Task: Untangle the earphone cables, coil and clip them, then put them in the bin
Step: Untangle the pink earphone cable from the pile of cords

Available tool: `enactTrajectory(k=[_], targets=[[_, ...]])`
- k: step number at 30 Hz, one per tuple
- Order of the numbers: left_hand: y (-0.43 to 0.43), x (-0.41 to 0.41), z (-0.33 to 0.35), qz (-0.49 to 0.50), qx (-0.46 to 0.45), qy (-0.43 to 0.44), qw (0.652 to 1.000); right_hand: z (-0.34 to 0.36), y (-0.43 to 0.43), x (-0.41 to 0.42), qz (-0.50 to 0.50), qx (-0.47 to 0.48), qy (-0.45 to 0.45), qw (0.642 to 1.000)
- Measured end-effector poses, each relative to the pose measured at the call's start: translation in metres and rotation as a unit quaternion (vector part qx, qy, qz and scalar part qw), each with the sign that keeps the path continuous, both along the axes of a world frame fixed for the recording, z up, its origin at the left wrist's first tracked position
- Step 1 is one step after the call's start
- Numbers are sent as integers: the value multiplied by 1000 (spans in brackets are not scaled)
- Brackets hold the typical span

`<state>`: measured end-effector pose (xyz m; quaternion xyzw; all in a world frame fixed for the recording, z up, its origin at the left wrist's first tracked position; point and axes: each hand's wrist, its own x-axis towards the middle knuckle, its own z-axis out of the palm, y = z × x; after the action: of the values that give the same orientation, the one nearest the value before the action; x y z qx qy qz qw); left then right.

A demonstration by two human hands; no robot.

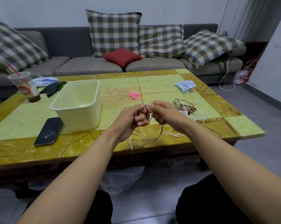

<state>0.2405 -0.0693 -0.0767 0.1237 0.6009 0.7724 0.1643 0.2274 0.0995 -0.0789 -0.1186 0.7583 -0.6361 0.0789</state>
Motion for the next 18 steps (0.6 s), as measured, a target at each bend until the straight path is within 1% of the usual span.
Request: enactTrajectory(k=[2,4,6,10,14,18], targets=[[-1,-2,1,15,61,-25,998,-1,1,0,7,6,-2,1000],[-1,-2,3,23,115,-52,992,-4,3,0,9,34,2,999],[-1,-3,3,29,146,-70,986,-5,2,1,18,52,2,998],[1,-6,-2,50,147,-71,985,-10,1,1,46,33,-16,998],[1,-10,-5,68,133,-74,986,-12,-3,-4,59,-35,-63,996],[1,-11,-5,74,127,-76,986,-10,-11,-6,85,-73,-107,988]])
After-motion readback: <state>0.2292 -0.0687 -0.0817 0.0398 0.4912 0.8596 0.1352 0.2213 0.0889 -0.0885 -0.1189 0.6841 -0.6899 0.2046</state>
